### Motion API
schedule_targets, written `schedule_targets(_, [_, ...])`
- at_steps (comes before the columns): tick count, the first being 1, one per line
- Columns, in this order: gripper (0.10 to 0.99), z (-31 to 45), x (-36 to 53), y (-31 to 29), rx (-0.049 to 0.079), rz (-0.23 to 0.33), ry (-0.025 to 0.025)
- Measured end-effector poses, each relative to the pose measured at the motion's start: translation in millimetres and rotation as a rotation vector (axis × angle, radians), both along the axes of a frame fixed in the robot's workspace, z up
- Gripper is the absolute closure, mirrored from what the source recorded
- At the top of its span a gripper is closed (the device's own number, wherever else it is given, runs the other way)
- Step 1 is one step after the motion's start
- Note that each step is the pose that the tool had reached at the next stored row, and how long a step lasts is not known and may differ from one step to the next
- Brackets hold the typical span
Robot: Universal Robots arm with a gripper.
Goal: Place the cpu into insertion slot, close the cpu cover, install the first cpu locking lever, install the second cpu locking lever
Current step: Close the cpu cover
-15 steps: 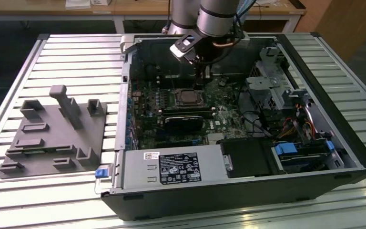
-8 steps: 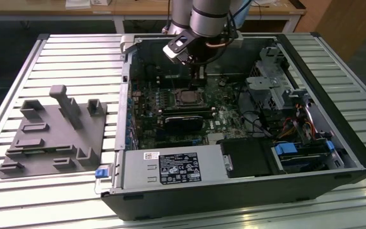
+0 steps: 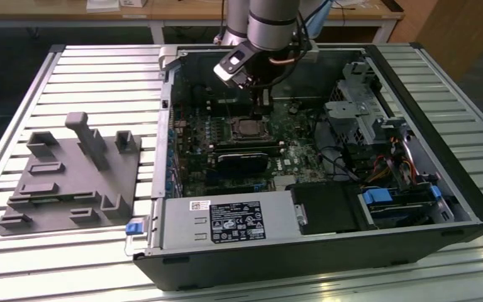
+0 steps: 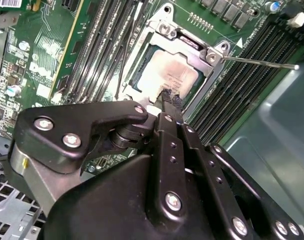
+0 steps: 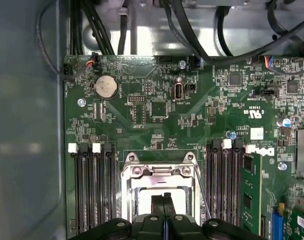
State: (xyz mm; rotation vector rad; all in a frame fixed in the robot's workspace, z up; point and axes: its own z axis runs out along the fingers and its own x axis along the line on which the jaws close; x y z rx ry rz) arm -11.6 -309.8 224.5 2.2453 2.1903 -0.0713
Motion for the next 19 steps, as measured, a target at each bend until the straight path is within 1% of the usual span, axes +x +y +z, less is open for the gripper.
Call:
schedule_targets(2, [0.980,-0.8,-0.9,-0.1,0.001,0.010,-0.0029])
schedule_targets(5, [0.980,-1.8,-2.4,-0.3,0.003,0.025,-0.0052])
schedule_targets(8, [0.980,-3.2,-3.5,-0.4,0.007,0.042,-0.0064])
schedule_targets(13, [0.980,-6.3,-6.8,-0.6,0.018,0.067,-0.0083])
schedule_targets(17, [0.980,-7.7,-13.0,-0.7,0.021,0.075,-0.0101])
schedule_targets(19, [0.980,-7.7,-14.2,-0.8,0.021,0.078,-0.0105])
